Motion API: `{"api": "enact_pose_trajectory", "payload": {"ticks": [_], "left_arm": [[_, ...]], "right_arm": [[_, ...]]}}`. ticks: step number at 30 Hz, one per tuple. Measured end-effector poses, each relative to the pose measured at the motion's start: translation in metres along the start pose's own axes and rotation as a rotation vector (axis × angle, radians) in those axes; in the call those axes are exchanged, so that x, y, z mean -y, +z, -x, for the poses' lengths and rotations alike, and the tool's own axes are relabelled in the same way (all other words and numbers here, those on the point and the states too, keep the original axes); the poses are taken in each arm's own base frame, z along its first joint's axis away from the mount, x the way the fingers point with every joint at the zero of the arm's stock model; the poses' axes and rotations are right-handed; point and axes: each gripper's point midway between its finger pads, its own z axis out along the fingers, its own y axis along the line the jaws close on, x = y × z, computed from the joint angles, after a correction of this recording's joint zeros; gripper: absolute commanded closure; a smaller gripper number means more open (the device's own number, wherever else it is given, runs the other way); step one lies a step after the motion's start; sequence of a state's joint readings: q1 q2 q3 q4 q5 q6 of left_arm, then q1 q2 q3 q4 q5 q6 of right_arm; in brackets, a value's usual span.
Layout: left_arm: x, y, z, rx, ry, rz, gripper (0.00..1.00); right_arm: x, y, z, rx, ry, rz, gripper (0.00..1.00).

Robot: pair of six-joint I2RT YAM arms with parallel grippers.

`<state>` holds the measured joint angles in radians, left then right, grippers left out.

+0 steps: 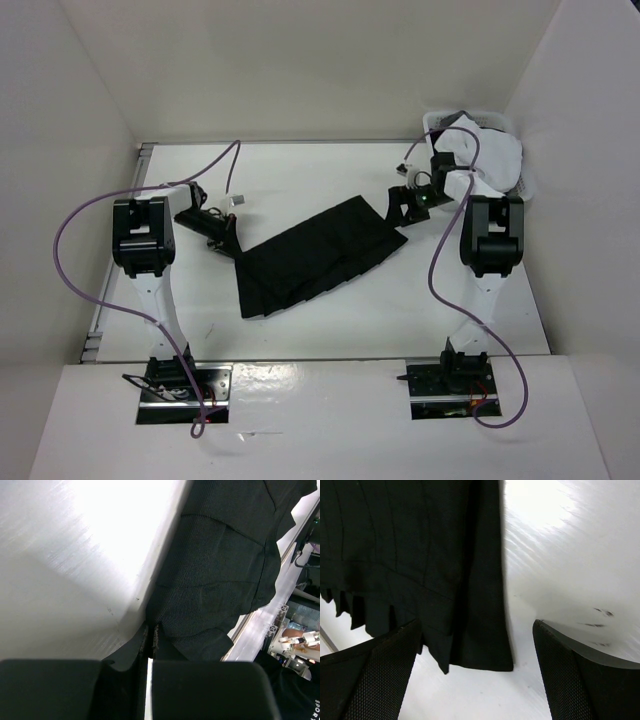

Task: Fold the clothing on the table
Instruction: Fold the skirt

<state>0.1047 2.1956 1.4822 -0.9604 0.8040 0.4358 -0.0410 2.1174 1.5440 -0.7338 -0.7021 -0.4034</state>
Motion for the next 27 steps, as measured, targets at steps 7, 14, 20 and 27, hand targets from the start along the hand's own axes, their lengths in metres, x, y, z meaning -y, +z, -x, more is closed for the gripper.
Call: {"api": "enact_pose_trajectory", "payload": {"ticks": [7,14,20,27], "left_arm": [[0.0,0.0,0.0,-0.002,-0.002,0.003,1.0],[0.0,0.0,0.0,-0.003,-0.016,0.006,1.0],[0.0,0.0,0.0,-0.004,-0.018,0.007,1.0],[0.001,0.001,0.0,-0.007,-0.016,0.007,1.0]], "right_arm": [[-0.026,0.013,-0.006,-0.029,-0.039,0.08,0.06],[-0.048,0.024,-0.013,-0.056,-0.063,0.155,0.13],[-0.053,0.027,-0.017,-0.058,-0.056,0.193,0.21],[-0.054,0.031,-0.022,-0.067,-0.042,0.216,0.37]]}}
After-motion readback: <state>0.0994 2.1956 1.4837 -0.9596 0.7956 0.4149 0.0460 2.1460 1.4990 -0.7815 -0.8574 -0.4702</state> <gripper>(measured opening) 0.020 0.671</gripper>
